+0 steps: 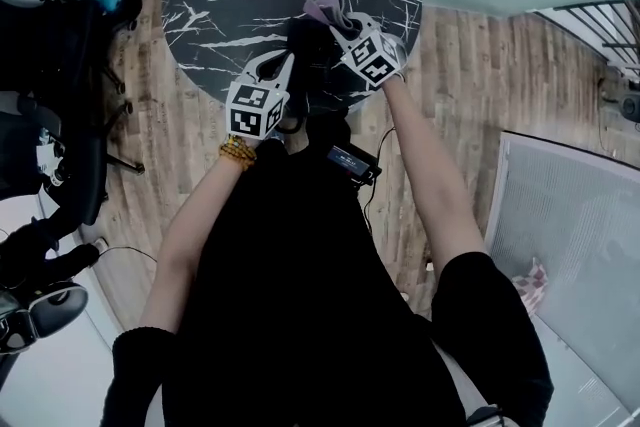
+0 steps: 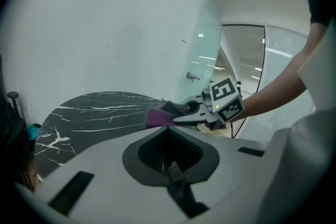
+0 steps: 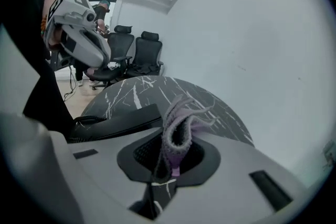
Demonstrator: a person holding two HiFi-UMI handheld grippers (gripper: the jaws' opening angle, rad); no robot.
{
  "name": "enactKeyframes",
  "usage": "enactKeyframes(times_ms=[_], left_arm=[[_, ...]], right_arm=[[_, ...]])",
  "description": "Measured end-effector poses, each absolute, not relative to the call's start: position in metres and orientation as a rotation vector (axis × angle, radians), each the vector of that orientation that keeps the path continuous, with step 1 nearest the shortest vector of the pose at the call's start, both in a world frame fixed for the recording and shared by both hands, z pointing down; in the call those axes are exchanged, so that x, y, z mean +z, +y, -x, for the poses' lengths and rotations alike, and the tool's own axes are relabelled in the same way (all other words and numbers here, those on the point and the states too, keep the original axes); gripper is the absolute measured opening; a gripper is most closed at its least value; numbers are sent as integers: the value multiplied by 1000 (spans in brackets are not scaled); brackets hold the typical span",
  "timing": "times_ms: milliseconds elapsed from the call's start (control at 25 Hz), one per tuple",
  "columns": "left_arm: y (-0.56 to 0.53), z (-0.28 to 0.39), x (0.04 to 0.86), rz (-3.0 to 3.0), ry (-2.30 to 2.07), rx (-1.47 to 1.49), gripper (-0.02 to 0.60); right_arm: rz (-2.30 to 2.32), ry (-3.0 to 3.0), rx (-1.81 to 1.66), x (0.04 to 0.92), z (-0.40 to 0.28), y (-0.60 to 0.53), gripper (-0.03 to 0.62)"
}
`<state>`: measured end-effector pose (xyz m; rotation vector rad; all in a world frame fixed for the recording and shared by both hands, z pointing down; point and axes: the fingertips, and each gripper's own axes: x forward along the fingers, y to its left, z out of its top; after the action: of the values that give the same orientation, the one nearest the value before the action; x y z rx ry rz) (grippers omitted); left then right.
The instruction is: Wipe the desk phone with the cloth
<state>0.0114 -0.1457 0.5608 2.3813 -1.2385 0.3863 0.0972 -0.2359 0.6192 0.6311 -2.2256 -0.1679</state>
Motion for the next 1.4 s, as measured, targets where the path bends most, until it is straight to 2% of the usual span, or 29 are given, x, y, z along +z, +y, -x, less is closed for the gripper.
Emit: enactKeyframes(times_ms=[280,1400], left_arm=[[-144,-17,565,-2390,-1219,406,14],[-144,-12,569,-2400,-1201,431,14]], right_arm=[[-540,-2189,-16,663,-97,-212,55],[-521,-2240,202,680,-96,-190,54]])
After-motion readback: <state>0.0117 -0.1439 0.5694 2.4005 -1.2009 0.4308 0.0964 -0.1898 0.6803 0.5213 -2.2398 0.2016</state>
